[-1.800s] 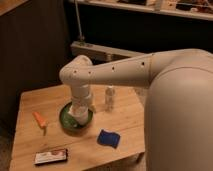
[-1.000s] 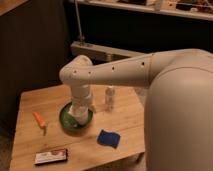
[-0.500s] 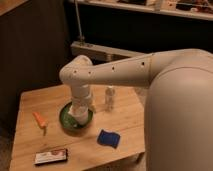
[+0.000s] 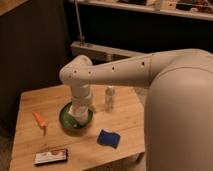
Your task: Place the eraser on the white sponge
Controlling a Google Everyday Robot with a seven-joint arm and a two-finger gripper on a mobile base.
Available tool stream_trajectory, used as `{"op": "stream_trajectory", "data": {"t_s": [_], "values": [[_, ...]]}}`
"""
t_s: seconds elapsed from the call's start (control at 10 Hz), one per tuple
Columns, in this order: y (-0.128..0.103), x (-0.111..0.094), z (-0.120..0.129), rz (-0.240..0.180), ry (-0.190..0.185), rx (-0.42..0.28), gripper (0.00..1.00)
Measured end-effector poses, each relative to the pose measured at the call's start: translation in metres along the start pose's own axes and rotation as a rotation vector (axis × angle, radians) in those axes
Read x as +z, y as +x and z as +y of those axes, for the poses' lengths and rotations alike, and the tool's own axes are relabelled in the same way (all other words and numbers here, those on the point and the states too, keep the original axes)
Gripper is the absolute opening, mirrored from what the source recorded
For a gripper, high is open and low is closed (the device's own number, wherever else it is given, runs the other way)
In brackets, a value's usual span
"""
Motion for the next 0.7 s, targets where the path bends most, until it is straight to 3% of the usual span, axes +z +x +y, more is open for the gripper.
{"op": "stream_trajectory", "data": {"t_s": [0.6, 0.7], "values": [[-0.0005, -0.0003, 0.0004, -0.001, 0.0, 0.0, 0.65], [-0.0014, -0.0037, 0.004, -0.012, 0.015, -0.022, 0.65]]}}
